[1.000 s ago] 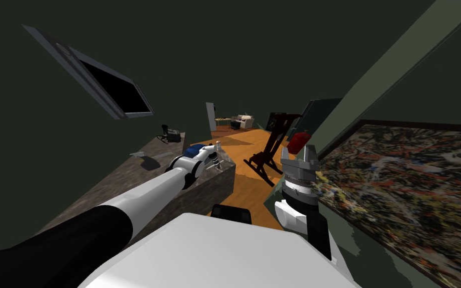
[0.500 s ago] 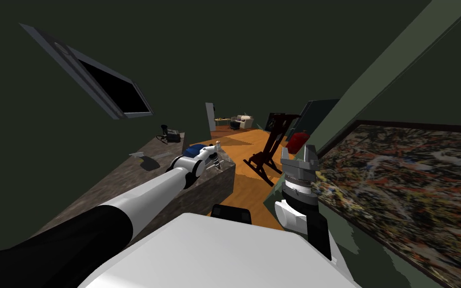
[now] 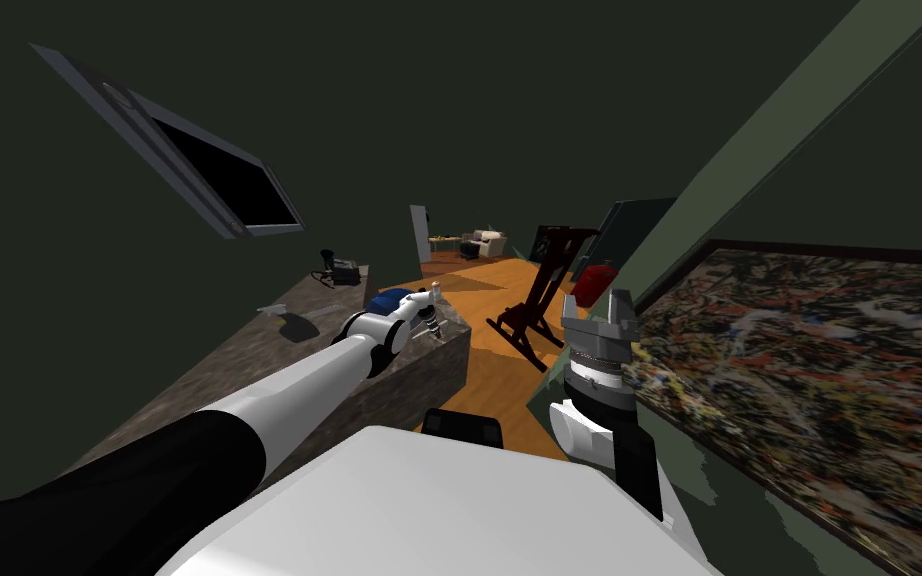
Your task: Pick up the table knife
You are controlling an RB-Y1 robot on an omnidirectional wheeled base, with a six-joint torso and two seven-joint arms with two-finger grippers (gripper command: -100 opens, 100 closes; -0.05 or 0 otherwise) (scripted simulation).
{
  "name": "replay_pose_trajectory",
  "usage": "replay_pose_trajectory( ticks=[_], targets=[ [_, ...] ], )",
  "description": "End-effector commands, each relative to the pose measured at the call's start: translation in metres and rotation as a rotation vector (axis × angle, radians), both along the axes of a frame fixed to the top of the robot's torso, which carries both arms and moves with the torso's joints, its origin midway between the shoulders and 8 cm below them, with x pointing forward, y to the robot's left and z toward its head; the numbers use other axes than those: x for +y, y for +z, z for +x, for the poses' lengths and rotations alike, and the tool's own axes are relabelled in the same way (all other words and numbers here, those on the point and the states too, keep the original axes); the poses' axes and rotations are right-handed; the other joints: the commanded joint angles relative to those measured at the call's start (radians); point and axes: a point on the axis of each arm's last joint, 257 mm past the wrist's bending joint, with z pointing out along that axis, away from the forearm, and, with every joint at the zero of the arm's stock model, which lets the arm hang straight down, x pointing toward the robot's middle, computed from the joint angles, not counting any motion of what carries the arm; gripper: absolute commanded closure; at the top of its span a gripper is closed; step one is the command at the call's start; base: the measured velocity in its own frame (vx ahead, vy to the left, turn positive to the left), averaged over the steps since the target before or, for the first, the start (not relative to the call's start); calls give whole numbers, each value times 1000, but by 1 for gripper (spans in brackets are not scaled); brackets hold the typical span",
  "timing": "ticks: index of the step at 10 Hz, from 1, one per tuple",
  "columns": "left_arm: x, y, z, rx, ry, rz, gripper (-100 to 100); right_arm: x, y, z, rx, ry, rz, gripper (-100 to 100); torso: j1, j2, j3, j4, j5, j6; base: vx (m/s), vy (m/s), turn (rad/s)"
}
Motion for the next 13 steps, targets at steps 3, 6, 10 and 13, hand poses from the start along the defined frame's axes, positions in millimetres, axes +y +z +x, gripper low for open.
replay_pose_trajectory(
  ticks=[3, 6, 10, 13],
  targets=[
    [0, -12, -2, -11, -2, 0, -100, 0, 0, 0, 0, 0, 0, 0, 0, -2, -4, -5, 2, -1, 12, -14, 13],
    [0, -12, -3, -6, -1, 0, -100, 0, 0, 0, 0, 0, 0, 0, 1, -3, -4, -6, 2, 0, 0, 0, 0],
    [0, -12, -3, -7, 1, 0, 100, 0, 0, 0, 0, 0, 0, 0, 2, -3, -5, -7, 3, 0, 0, 0, 0],
    [0, 0, 0, 0, 0, 0, 100, 0, 0, 0, 0, 0, 0, 0, 2, -4, -6, -7, 3, 0, -4, 4, -7]
  ],
)
